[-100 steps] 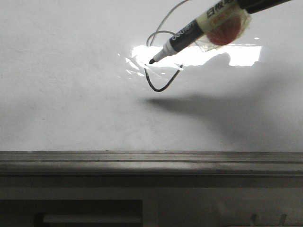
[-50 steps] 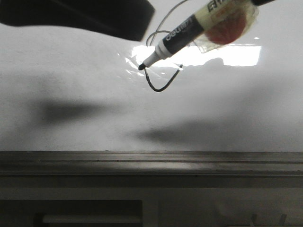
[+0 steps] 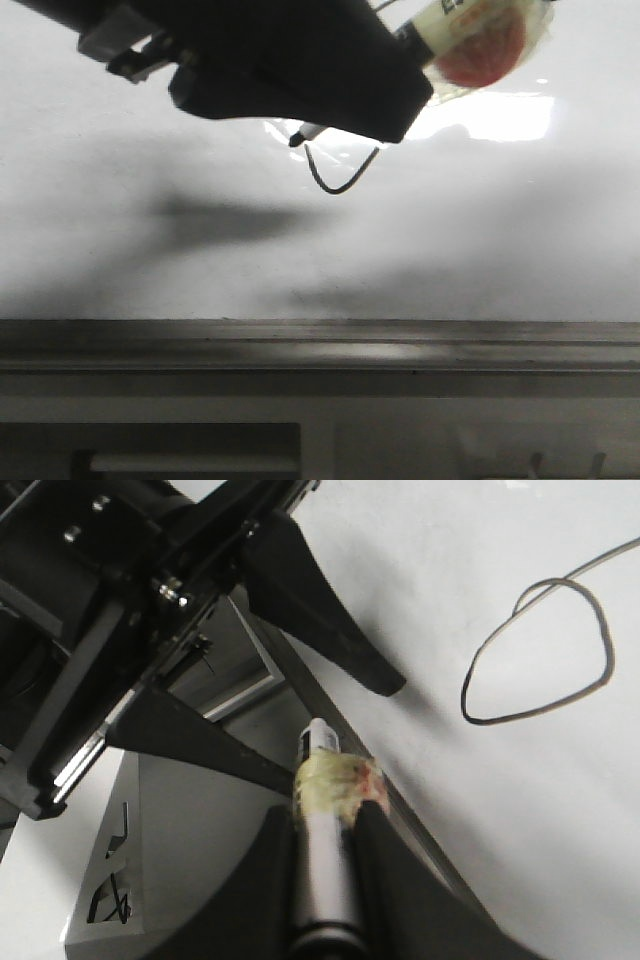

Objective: Write number 6 on whiteboard

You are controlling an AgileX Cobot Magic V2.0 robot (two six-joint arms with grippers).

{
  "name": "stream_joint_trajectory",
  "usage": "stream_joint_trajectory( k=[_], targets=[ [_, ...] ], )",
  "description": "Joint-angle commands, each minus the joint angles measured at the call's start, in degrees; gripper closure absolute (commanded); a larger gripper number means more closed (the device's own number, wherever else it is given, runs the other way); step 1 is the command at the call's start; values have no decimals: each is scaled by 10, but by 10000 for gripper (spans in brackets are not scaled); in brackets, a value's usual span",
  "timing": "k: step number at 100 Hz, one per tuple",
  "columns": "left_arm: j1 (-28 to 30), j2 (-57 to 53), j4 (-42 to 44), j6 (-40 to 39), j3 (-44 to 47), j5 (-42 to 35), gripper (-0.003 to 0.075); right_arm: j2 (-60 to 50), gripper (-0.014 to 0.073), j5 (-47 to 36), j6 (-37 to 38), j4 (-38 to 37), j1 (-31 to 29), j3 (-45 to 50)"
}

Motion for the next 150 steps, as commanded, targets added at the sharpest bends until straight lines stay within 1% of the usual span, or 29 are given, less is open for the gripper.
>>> stream_joint_trajectory(
  k=[1, 17, 35, 40, 45, 48, 53, 56, 60, 63, 68, 69, 71, 75, 82, 90, 101, 111, 120, 123, 133, 150],
  targets=[
    [-4, -11, -8, -1, -20, -28, 404, -7, 638, -13, -2, 24, -1, -21],
    [-4, -7, -8, -1, -20, -28, 514, -6, 638, -12, -2, 24, -1, -21],
    [-4, -7, -6, 0, -20, -30, 600, -6, 638, -12, -2, 24, -1, -21],
    [-4, -7, -6, 0, -20, -30, 644, -6, 638, -12, -2, 24, -1, -21],
    [-4, -7, -6, 0, -20, -30, 714, -6, 638, -13, -2, 28, -1, -21],
    [-4, -7, -6, 0, -20, -30, 740, -6, 636, -15, -2, 28, -1, -21],
    [-4, -7, -6, 0, -20, -30, 741, -6, 621, -15, -2, 28, -1, -21],
    [-4, -7, -6, 0, -20, -30, 741, -6, 599, -15, -2, 28, -1, -21],
    [-4, -7, -6, 0, -20, -31, 741, -6, 547, -15, -2, 28, -1, -21],
    [-4, -7, -6, 0, -20, -34, 741, -6, 501, -15, -2, 28, -1, -21],
    [-4, -7, -6, 0, -20, -41, 741, -6, 380, -19, -2, 28, -1, -21],
    [-4, -8, -6, 0, -20, -42, 741, -6, 380, -19, -2, 28, -1, -21],
    [-4, -8, -6, 0, -20, -46, 741, -6, 314, -20, -2, 28, -1, -21],
    [-4, -11, -6, 0, -20, -54, 741, -6, 222, -28, 0, 28, -1, -21],
    [-1, -18, -6, -3, -20, -66, 741, -7, 131, -42, 1, 26, -4, -21],
    [12, -34, -14, -20, -19, -73, 741, -15, 124, -52, 1, 20, -18, -21],
    [46, -70, -46, -54, -8, -79, 741, -42, 124, -53, 20, -10, -66, -21],
    [83, -113, -120, -75, 25, -101, 741, -70, 124, -41, 51, -58, -111, -17],
    [106, -151, -225, -76, 61, -124, 741, -97, 124, -30, 63, -72, -140, 0],
    [109, -162, -255, -76, 76, -130, 741, -105, 124, -27, 63, -72, -146, 7],
    [114, -173, -315, -76, 110, -150, 741, -128, 125, -25, 71, -72, -150, 30],
    [114, -133, -340, -76, 121, -171, 741, -141, 125, -33, 72, -70, -150, 53]
  ],
)
